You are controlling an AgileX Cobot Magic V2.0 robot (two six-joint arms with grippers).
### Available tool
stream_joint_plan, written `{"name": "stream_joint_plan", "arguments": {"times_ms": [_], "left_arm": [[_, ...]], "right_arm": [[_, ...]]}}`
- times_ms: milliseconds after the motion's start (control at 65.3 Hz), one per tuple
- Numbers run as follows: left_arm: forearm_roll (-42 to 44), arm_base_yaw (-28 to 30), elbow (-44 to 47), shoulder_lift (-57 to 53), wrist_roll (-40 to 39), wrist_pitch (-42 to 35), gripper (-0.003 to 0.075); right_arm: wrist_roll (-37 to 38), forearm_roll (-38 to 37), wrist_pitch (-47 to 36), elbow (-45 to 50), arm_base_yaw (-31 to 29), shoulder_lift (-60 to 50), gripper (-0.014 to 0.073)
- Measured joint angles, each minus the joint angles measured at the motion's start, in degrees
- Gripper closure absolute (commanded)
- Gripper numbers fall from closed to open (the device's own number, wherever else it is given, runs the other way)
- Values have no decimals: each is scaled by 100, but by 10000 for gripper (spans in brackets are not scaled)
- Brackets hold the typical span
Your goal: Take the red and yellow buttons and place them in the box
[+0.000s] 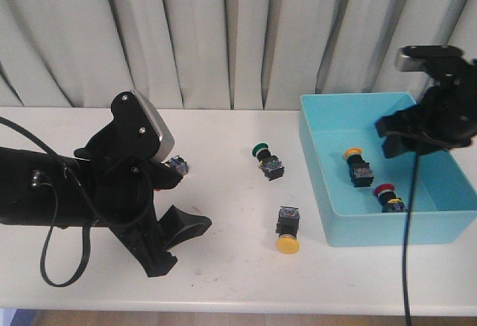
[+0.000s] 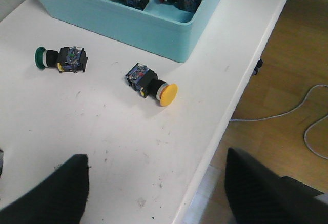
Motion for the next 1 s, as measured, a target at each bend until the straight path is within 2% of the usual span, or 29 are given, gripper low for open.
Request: {"name": "stream_joint_plan", "arguments": {"times_ms": [276, 598, 690, 781, 996], "left_arm": [[0, 0, 0, 0, 0, 0, 176], [5, 0, 0, 0, 0, 0, 190], [5, 0, 0, 0, 0, 0, 231], [5, 0, 0, 0, 0, 0, 313], [5, 0, 0, 0, 0, 0, 562]], "right_arm": [[631, -1007, -225, 1896, 0, -2381, 202], [682, -963, -529, 3201, 0, -4250, 202], [682, -957, -524, 3348, 0, -4410, 214], [682, -958, -517, 3449, 0, -4447, 253], [682, -947, -530, 3538, 0, -4449, 447]]}}
